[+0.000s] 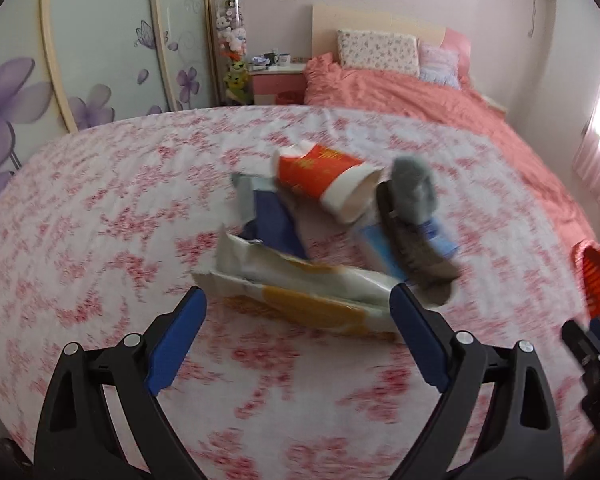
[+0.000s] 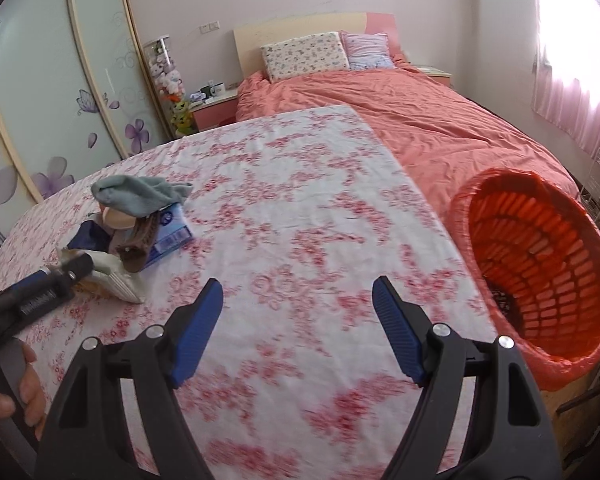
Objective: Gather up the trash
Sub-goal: 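Move both open tools back over the items on the bed, then close the right tool on the brown comb and hold it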
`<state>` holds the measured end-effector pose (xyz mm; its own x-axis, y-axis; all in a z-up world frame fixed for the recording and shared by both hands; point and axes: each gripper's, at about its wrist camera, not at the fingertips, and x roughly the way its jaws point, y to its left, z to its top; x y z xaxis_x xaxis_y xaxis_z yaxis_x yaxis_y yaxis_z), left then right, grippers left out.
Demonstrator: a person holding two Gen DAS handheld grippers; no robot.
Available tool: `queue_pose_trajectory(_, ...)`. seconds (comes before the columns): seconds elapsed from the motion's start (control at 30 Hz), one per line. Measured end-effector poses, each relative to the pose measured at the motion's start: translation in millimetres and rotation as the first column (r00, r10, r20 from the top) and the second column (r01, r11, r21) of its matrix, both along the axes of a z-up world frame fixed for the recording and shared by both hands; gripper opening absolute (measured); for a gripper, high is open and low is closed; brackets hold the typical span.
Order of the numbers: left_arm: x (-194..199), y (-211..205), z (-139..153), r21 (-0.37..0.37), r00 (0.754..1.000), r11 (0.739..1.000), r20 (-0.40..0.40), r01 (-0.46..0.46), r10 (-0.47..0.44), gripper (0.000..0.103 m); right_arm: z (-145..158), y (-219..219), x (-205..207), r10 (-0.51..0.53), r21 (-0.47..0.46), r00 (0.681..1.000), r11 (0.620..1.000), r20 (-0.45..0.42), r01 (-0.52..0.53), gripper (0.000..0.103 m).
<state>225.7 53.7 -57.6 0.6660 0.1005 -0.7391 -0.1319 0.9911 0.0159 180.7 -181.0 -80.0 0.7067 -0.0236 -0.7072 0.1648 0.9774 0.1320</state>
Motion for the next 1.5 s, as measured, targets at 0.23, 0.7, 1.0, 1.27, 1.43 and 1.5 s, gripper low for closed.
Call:
queue_pose_trajectory(0.23, -9, 41, -5, -0.013, 0.999, 0.999, -0.001, -0.032, 0.032, 0.092, 1, 48, 27, 0.115, 0.052, 0.993, 0.992, 0.006, -0.116, 0.070)
queue_pose_trajectory(0.7, -10, 101, -12, -0.057, 0.995, 0.994, -0.027, -0.097, 0.096, 0.089, -21, 114, 84, 0.231, 0.076, 0.970, 0.971, -0.080, -0.225, 0.031)
queue_pose_trajectory(1.0, -15, 85, -8, -0.124, 1.000, 0.992, 0.006, -0.026, 0.027, 0.089, -21, 79, 63, 0.168, 0.065, 0.984, 0.984, -0.062, -0.164, 0.031)
queue_pose_trajectory(1.27, -1, 61, -15, -0.095, 1.000, 0.995, -0.018, -0.006, 0.004, 0.089, -30, 32, 56, 0.074, 0.084, 0.992, 0.994, -0.099, -0.066, 0.032)
queue_pose_trajectory(1.43, 6, 53, -18, -0.075, 1.000, 0.997, -0.026, -0.001, -0.001, 0.089, -30, 35, 65, 0.076, 0.095, 0.993, 0.993, -0.093, -0.067, 0.041)
queue_pose_trajectory(1.5, 6, 51, -19, -0.065, 1.000, 0.998, -0.024, 0.003, -0.005, 0.089, -30, 39, 70, 0.079, 0.084, 0.992, 0.994, -0.094, -0.071, 0.043)
